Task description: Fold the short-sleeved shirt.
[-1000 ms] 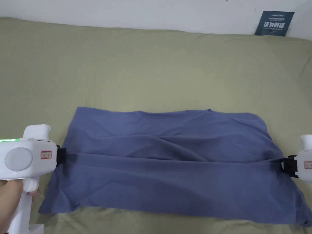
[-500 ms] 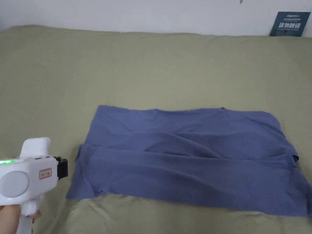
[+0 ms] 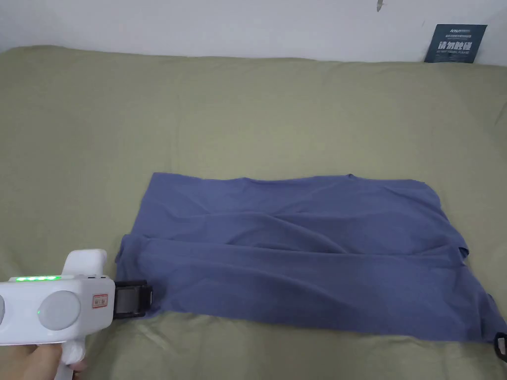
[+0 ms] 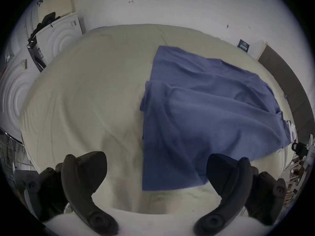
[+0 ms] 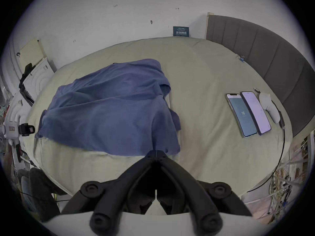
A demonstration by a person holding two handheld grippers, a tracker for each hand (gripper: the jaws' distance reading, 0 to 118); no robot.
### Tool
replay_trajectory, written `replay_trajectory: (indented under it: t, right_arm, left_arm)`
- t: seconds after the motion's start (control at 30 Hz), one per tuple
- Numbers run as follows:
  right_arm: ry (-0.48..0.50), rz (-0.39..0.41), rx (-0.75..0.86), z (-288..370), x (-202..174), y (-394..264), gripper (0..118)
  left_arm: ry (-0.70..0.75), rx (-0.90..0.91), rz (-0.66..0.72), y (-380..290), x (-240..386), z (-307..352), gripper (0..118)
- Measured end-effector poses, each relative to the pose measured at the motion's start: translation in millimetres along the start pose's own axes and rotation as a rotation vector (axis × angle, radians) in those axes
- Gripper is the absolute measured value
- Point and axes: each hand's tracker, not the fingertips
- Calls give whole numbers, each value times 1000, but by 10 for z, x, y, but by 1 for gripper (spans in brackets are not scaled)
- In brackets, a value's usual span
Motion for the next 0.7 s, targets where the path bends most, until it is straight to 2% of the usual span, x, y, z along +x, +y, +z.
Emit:
replay_trajectory:
  t: [0.03,0.07,0.1,0.13,0.2,0.23,0.3,0.37,0.4,0.47,0.5,0.53,0.57,0.67,0.7]
  right_arm:
    - [1,-4,-6,-24,3,2,0]
    - [2,-8,-10,-50,14,0,0]
    - [1,-10,-13,-68,14,3,0]
    - [-1,-10,-17,-83,10,7,0]
    - [1,-8,-20,-108,16,19,0]
    - [2,-8,-19,-116,14,24,0]
    - [8,-4,-14,-155,17,47,0]
    - [6,-8,-7,-189,25,73,2]
    - [5,-7,-1,-196,31,90,25]
    - [9,-5,-19,-294,89,134,98]
    - [-9,1,-30,-339,91,140,116]
    - [-29,-20,64,-328,113,192,109]
    - [-15,12,-9,-392,111,203,107]
    - [-4,7,-41,-546,153,228,107]
    - [3,1,-58,-623,182,245,102]
  left_arm:
    - [12,-17,-14,3,12,-68,116]
    - [28,-10,-11,2,26,-108,105]
    - [32,-24,-26,13,43,-134,73]
    - [50,-32,-84,-11,89,-125,73]
    - [64,-6,-150,-12,165,-73,61]
    - [34,-11,-152,13,167,-46,48]
    - [25,18,-119,52,167,2,2]
    - [-4,4,-93,105,149,-10,2]
    - [-14,6,-80,97,120,-29,2]
    - [-26,0,-65,104,97,-39,1]
    - [-28,0,-61,100,91,-40,2]
    - [-29,0,-58,96,112,-28,2]
    - [-30,1,-58,88,117,-24,2]
    - [-28,1,-61,77,132,-22,2]
    - [-29,2,-60,73,133,-21,2]
